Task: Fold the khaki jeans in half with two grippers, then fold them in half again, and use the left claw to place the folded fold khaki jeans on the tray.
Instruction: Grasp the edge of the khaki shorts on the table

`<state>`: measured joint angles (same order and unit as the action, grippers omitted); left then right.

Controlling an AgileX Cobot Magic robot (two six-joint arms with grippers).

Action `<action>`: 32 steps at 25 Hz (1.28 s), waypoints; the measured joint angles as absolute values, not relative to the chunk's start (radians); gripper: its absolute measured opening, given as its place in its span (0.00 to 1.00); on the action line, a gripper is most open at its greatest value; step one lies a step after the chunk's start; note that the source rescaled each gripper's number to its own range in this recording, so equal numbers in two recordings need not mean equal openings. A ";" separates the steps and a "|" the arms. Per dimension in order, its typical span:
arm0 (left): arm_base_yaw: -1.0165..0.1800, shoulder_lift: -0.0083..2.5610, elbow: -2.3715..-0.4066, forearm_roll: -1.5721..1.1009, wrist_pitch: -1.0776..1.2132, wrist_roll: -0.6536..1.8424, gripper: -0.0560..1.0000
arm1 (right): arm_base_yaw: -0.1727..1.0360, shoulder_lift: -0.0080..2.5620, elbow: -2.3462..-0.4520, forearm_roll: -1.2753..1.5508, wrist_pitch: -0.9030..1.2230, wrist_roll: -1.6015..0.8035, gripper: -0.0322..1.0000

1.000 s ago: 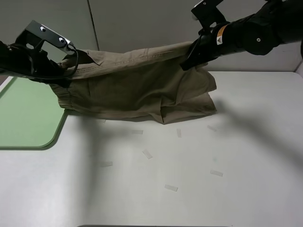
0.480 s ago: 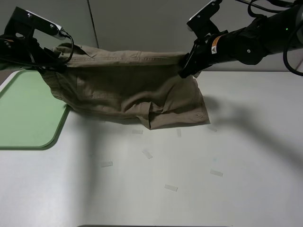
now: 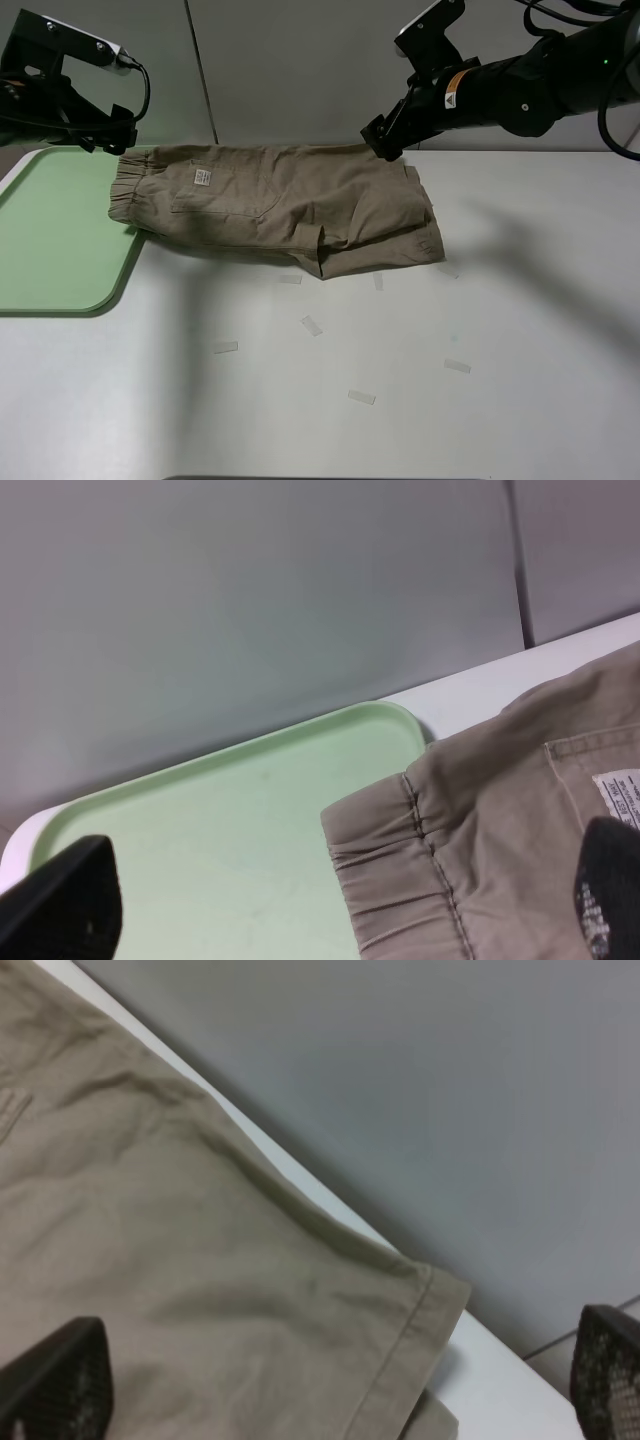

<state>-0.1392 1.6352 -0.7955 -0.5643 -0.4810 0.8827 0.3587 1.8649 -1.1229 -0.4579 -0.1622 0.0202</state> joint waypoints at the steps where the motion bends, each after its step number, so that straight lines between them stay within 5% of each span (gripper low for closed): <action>1: -0.139 1.634 -0.795 -0.564 -0.481 0.883 1.00 | 0.359 1.865 -1.123 -0.458 -0.155 0.019 0.99; 19: -0.139 1.232 -0.795 -0.569 -0.381 0.880 1.00 | 0.359 1.526 -1.123 -0.455 0.000 -0.067 0.99; 32: -0.139 0.686 -0.823 -0.583 0.046 0.822 1.00 | 0.359 1.177 -1.123 -0.454 0.082 -0.048 0.99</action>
<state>-0.1392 0.6857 -0.8231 -0.5831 0.0461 0.8218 0.3587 1.1774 -1.1229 -0.4540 0.0818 -0.0483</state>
